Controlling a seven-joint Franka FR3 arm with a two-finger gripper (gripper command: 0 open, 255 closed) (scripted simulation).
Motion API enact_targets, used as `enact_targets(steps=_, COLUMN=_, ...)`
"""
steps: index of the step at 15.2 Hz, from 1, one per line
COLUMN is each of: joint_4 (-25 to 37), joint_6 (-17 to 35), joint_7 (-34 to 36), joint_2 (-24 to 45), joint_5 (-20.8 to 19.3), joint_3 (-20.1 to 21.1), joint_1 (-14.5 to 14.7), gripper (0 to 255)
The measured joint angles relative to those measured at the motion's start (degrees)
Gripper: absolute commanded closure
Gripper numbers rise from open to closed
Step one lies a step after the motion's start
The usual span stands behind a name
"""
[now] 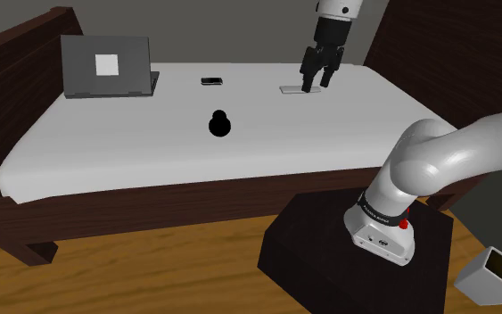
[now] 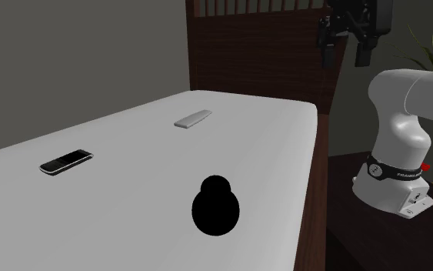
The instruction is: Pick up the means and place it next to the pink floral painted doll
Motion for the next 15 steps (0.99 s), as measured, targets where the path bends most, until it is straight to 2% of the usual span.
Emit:
enact_targets(steps=3, joint_4=-0.86, joint_6=0.36, joint_7=-2.77, joint_2=-0.32, joint_5=-1.44, joint_3=-1.65, joint_1=-0.22, gripper=0)
enact_targets(steps=10, joint_4=-3.97, joint_6=5.69, joint_7=-18.59, joint_2=2.26, joint_5=-9.22, joint_3=-10.79, joint_1=-1.20, gripper=0)
enact_targets(steps=15, joint_4=-2.91, joint_6=9.94, joint_7=-30.52, joint_2=7.11, joint_5=-14.27, joint_3=-18.06, joint_1=-1.57, gripper=0)
